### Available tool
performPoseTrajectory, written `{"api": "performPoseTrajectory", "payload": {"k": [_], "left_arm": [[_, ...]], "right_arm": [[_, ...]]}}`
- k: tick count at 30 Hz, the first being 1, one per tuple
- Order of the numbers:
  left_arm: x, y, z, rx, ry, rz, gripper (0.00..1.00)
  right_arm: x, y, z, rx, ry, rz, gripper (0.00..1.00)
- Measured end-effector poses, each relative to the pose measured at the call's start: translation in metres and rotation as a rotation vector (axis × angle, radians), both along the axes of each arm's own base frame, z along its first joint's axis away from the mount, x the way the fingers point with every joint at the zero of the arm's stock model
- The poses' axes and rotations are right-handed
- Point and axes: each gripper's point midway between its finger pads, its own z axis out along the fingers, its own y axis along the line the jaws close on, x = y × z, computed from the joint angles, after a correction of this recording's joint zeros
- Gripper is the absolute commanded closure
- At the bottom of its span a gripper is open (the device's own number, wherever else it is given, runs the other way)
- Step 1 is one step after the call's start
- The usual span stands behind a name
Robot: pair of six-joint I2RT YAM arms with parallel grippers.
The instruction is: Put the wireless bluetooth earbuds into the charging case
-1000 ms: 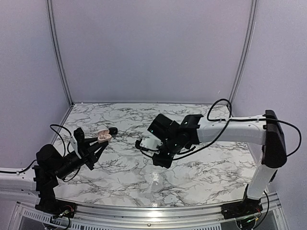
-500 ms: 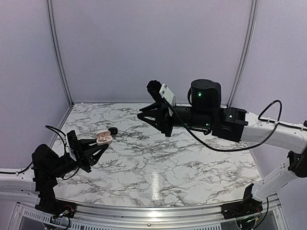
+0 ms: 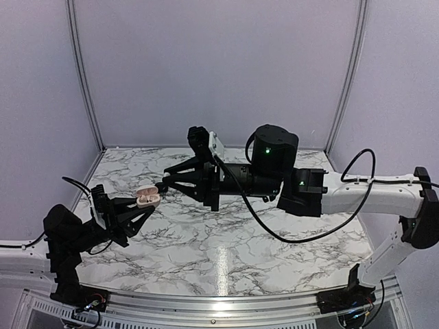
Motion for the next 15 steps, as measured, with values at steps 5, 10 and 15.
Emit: {"api": "performPoseTrajectory", "payload": {"k": [5,10,15], "left_arm": [[-0.001,0.001,0.01,-0.026,-0.006,-0.006,1.0],[-0.001,0.001,0.014,-0.04,-0.004,-0.01,1.0],[-0.002,0.002,0.016,-0.05,-0.002,-0.012,1.0]], "right_arm": [[-0.014,0.011,-0.01,-0.009,0.003,0.045,0.92],[-0.021,0.015,-0.009,0.006,-0.004,0.07,0.92],[-0.023,0.023,-0.017,0.002,0.0,0.082,0.92]]}}
